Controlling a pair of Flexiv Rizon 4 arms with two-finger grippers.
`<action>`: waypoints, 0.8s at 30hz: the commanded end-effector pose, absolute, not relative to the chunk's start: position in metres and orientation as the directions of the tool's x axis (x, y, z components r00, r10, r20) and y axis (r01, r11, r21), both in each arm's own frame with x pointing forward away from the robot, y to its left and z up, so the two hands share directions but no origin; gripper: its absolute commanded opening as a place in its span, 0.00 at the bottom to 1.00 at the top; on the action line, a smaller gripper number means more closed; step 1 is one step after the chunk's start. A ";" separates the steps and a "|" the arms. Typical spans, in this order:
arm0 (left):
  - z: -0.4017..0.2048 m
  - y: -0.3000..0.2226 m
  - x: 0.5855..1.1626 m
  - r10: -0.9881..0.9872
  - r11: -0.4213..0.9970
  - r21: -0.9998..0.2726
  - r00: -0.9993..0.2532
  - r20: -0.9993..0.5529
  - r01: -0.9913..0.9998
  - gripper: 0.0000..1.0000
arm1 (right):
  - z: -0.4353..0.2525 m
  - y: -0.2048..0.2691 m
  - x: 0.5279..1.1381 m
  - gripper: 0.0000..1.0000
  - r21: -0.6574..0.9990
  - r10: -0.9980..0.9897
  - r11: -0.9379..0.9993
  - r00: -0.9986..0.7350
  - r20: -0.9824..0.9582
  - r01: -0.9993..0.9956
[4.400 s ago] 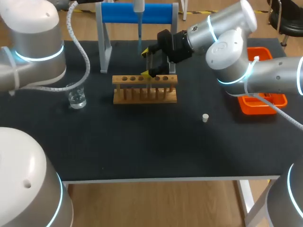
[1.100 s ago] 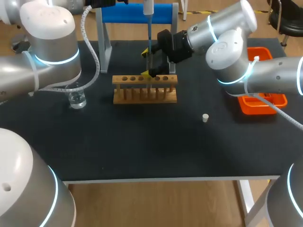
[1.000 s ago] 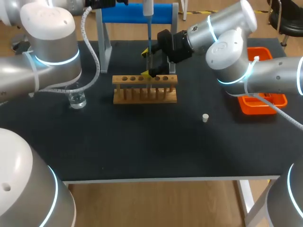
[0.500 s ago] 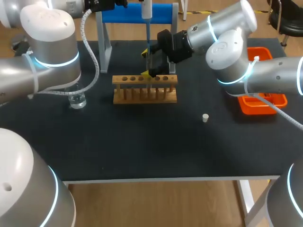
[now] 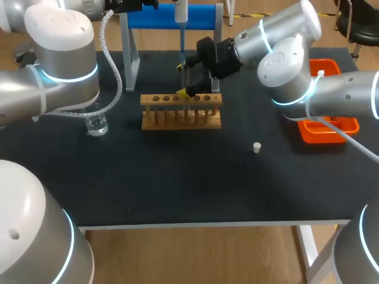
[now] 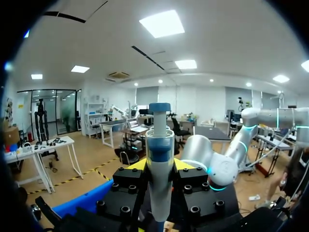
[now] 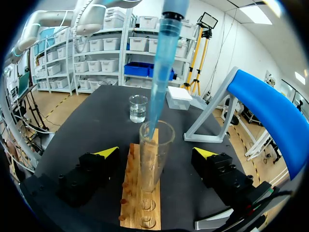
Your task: Invert the test tube, pick up the pipette, mount the tip to pipette, aspirate from beaker and dispense into the tube, eject the tip, return the pipette, and cap with the stopper.
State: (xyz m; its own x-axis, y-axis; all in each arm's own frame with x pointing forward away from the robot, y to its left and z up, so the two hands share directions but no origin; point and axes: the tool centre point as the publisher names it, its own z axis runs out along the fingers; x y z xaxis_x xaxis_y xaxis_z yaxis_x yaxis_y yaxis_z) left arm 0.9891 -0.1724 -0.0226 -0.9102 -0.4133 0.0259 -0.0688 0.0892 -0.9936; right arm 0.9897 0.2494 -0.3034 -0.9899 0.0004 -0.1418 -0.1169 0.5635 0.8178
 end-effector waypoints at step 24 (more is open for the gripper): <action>-0.024 -0.175 0.996 -0.344 0.006 -0.996 -0.936 0.078 -0.085 0.00 | -0.303 0.249 0.990 1.00 0.817 -0.001 0.565 -0.990 -0.140 -0.116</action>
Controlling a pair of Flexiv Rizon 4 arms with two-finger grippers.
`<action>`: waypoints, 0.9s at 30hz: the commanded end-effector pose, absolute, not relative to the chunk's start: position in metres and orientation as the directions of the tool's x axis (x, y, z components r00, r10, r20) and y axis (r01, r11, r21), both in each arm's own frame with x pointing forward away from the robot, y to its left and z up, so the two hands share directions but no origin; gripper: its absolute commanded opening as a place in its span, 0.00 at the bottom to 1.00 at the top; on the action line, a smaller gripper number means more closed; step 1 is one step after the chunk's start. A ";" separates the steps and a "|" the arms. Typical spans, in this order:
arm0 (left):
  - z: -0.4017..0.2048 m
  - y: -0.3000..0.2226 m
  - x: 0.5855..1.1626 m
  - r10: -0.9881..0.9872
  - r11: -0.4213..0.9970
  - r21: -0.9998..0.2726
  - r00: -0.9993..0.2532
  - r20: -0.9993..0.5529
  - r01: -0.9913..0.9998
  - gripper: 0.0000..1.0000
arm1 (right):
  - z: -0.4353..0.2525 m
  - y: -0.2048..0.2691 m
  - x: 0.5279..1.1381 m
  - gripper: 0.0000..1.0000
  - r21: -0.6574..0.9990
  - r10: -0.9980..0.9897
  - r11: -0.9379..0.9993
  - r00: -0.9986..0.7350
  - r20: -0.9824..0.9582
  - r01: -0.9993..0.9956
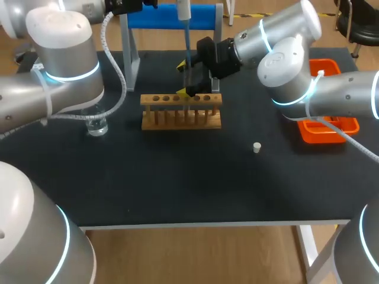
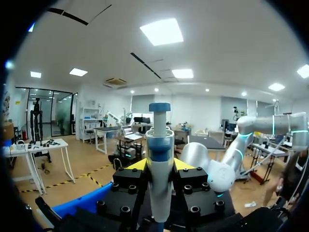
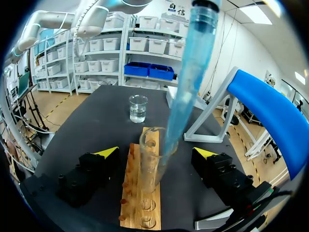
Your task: Invert the test tube, pick up the pipette, mount the tip to pipette, aspirate from beaker and dispense into the tube, eject the tip, return the pipette, and cap with the stopper.
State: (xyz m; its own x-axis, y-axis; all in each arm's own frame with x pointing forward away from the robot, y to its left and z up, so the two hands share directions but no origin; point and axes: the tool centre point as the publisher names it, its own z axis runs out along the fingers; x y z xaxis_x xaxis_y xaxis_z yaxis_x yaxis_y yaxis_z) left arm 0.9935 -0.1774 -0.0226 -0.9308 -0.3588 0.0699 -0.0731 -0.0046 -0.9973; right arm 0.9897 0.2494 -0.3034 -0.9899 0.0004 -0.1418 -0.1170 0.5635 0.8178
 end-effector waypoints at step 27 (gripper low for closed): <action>-0.028 -0.174 0.991 -0.376 0.063 -0.998 -0.926 -0.012 -0.013 0.00 | -0.303 0.249 0.990 1.00 0.817 -0.001 0.565 -0.990 -0.140 -0.116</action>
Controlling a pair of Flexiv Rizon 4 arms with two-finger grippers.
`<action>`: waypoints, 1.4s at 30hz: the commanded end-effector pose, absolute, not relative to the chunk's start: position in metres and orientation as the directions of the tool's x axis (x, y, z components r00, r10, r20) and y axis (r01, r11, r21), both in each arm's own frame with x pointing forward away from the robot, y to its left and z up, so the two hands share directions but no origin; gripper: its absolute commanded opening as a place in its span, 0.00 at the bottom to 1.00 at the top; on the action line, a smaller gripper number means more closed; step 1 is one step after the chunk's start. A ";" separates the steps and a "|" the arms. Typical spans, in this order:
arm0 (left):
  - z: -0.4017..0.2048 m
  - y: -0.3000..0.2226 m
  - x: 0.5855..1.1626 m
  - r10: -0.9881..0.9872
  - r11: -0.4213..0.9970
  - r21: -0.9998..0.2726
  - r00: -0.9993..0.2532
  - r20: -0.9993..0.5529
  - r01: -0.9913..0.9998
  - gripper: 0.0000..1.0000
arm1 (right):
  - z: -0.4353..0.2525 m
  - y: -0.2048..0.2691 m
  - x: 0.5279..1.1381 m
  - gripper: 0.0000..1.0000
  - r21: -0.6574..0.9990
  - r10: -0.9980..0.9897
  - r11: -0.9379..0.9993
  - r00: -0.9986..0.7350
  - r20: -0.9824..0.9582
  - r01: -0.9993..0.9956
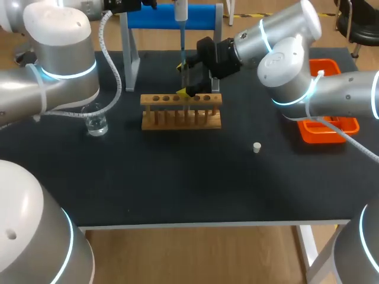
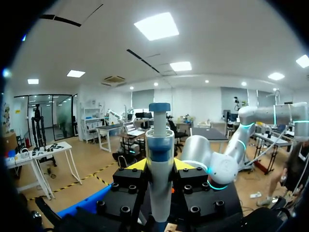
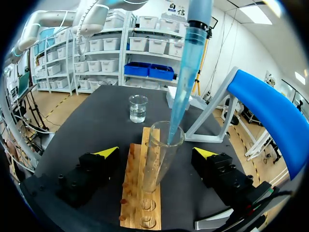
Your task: Invert the test tube, pick up the pipette, mount the tip to pipette, aspirate from beaker and dispense into the tube, eject the tip, return the pipette, and cap with the stopper.
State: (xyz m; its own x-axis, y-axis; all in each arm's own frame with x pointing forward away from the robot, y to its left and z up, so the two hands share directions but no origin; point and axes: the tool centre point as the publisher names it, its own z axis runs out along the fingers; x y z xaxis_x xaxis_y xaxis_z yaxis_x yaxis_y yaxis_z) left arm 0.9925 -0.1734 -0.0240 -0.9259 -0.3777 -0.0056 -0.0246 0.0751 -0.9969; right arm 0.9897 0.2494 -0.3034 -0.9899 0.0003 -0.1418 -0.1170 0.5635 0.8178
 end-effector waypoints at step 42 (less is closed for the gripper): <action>-0.042 -0.177 0.983 -0.355 0.064 -0.998 -0.934 -0.031 0.009 0.00 | -0.303 0.249 0.990 1.00 0.817 -0.001 0.565 -0.990 -0.140 -0.116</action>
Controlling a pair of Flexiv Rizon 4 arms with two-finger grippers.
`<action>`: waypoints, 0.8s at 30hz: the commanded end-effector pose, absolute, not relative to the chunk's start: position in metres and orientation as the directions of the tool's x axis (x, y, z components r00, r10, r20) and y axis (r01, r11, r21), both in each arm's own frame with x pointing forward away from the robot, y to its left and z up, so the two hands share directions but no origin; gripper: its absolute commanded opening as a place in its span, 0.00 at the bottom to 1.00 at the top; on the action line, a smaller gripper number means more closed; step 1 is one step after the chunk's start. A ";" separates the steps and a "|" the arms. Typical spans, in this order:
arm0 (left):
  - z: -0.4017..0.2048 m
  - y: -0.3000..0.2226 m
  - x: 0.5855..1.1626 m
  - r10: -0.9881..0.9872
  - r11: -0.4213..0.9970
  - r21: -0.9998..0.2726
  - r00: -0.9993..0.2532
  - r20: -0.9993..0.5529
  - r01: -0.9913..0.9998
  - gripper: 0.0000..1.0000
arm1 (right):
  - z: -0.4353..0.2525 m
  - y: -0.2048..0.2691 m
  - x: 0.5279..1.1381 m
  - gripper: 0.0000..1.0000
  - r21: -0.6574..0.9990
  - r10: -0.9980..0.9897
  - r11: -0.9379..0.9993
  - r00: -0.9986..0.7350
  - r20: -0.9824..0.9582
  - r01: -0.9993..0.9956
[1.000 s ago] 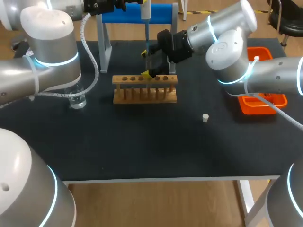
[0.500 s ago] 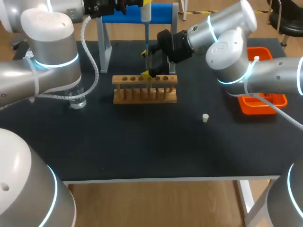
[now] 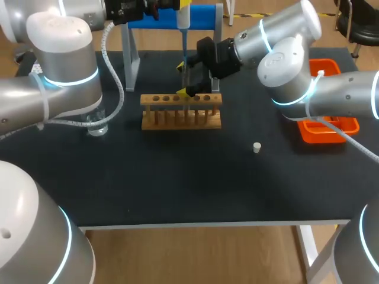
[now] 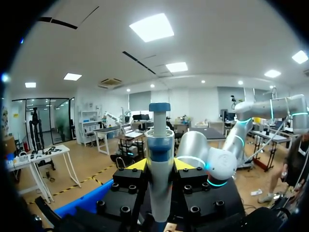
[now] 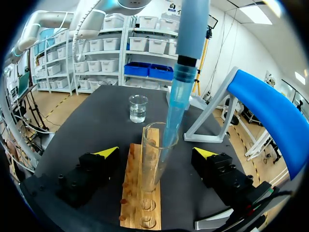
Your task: Invert the test tube, pick up the pipette, mount the tip to pipette, aspirate from beaker and dispense into the tube, eject the tip, return the pipette, and cap with the stopper.
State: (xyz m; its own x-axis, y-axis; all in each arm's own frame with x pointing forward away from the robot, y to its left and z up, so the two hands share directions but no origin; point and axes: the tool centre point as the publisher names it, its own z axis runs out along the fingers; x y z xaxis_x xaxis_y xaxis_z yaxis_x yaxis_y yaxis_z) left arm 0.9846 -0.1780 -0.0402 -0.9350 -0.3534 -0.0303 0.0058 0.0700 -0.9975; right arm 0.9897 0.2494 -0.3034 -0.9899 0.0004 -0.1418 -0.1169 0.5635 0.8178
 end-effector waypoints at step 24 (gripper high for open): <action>-0.049 -0.179 0.981 -0.356 0.063 -0.998 -0.934 -0.026 0.004 0.00 | -0.303 0.249 0.990 1.00 0.817 -0.001 0.565 -0.990 -0.140 -0.116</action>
State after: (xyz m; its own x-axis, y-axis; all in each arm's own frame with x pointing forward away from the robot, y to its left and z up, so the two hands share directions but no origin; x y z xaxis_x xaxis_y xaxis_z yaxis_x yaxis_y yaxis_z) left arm 0.9823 -0.1789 -0.0477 -0.9352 -0.3534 -0.0240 -0.0002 0.0683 -0.9977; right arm 0.9897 0.2494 -0.3034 -0.9899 0.0004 -0.1418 -0.1170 0.5635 0.8178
